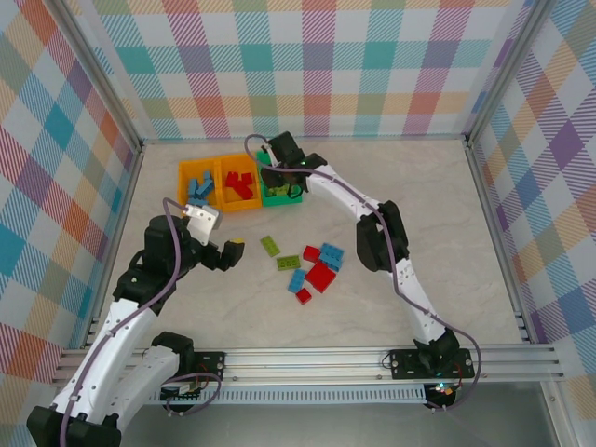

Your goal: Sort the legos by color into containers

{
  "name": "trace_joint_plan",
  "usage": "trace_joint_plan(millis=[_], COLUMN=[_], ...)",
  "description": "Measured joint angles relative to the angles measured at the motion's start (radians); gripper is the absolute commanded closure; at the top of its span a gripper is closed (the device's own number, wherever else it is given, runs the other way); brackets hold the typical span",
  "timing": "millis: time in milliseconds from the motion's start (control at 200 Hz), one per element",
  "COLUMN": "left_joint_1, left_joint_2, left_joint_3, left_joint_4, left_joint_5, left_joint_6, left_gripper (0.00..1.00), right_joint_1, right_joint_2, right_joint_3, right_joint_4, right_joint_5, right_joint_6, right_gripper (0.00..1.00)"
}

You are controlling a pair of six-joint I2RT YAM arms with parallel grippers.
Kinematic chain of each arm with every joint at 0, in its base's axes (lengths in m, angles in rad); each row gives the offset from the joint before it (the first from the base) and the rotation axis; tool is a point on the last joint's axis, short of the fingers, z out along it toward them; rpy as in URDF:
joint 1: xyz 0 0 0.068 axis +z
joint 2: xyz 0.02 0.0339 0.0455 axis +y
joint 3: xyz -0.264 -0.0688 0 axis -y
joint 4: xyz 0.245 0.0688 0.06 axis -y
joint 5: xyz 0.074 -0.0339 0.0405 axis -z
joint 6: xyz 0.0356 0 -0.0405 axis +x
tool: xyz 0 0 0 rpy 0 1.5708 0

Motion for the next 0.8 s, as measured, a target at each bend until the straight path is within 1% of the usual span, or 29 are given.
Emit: trace_joint_plan(millis=[65, 115, 225, 255, 330, 380, 455, 505, 580, 700, 800], left_joint_1=[0.000, 0.000, 0.000, 0.000, 0.001, 0.000, -0.003, -0.017, -0.071, -0.212, -0.314], left_joint_2=[0.006, 0.011, 0.017, 0.019, 0.039, 0.059, 0.092, 0.107, 0.129, 0.227, 0.388], left_joint_3=[0.000, 0.000, 0.000, 0.001, 0.018, 0.045, 0.100, 0.128, 0.156, 0.199, 0.254], left_joint_4=[0.000, 0.000, 0.000, 0.000, -0.014, -0.034, -0.057, -0.058, -0.056, -0.059, -0.058], left_joint_5=[-0.012, -0.019, -0.026, -0.025, -0.012, 0.009, 0.047, 0.053, 0.050, 0.026, -0.018], left_joint_6=[-0.010, -0.021, -0.044, -0.052, -0.078, -0.100, -0.160, -0.215, -0.295, -0.410, -0.489], left_gripper=[0.00, 0.00, 0.00, 0.00, 0.00, 0.01, 0.03, 0.04, 0.04, 0.05, 0.06], right_joint_1=[0.000, 0.000, 0.000, 0.000, 0.000, 0.000, 0.000, 0.000, 0.000, 0.000, 0.001], right_joint_2=[-0.057, -0.124, -0.332, -0.379, -0.556, -0.649, -0.797, -0.892, -1.036, -1.285, -1.421], right_joint_3=[-0.091, -0.192, -0.465, -0.522, -0.702, -0.782, -0.893, -0.966, -1.096, -1.296, -1.362], right_joint_4=[0.010, 0.032, 0.099, 0.121, 0.166, 0.173, 0.169, 0.161, 0.155, 0.091, 0.034], right_joint_5=[0.000, 0.000, -0.001, -0.003, -0.022, -0.049, -0.098, -0.126, -0.163, -0.200, -0.204], right_joint_6=[-0.011, -0.019, -0.029, -0.032, -0.038, -0.040, -0.023, 0.001, 0.039, 0.110, 0.140], right_gripper=[0.52, 0.50, 0.45, 0.43, 0.38, 0.34, 0.28, 0.22, 0.13, 0.00, 0.00])
